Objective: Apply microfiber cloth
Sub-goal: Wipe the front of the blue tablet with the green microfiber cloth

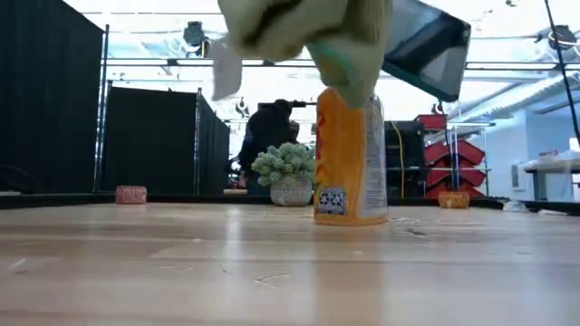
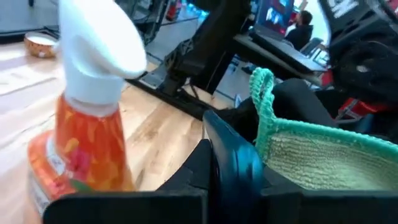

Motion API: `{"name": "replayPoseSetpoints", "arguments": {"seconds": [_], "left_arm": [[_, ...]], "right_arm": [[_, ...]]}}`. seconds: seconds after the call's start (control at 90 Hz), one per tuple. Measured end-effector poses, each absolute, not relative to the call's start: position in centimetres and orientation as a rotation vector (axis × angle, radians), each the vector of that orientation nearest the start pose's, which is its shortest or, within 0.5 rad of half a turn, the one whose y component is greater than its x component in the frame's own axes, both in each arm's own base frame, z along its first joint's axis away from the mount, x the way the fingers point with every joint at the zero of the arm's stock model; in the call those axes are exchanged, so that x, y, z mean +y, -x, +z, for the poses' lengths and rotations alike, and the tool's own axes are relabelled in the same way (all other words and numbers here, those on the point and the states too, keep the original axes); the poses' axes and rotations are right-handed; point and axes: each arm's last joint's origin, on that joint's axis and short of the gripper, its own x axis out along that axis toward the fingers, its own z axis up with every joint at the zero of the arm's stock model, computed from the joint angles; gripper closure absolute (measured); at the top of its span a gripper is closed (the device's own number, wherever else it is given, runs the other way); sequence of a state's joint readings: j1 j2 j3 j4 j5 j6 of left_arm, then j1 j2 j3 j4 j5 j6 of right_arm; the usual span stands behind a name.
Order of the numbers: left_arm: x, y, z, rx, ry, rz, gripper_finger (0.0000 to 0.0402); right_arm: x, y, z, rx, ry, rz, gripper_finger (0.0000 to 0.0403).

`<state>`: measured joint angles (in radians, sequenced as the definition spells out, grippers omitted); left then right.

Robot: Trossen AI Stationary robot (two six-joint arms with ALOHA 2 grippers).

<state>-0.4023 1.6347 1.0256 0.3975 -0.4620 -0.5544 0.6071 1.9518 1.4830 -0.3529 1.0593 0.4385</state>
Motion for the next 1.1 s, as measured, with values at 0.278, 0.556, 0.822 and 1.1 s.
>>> {"name": "replayPoseSetpoints", "arguments": {"seconds": [0.278, 0.556, 0.822, 1.1], "left_arm": [[-13.5, -33.8, 25.3, 0.208, 0.438, 0.095, 0.0398], [-13.6, -33.7, 25.3, 0.209, 0.442, 0.078, 0.0399], [-13.5, -33.8, 25.7, 0.173, 0.458, 0.089, 0.0396], [-13.2, -33.8, 25.7, 0.162, 0.438, 0.146, 0.0394]], "right_arm": [[23.0, -31.2, 21.8, 0.572, 0.098, -0.600, 0.0399], [24.7, -27.1, 21.3, 0.711, -0.002, -0.619, 0.0399], [24.0, -34.5, 25.1, 0.468, 0.167, -0.452, 0.0399], [21.4, -35.8, 24.9, 0.468, 0.282, -0.587, 0.0399]]}}
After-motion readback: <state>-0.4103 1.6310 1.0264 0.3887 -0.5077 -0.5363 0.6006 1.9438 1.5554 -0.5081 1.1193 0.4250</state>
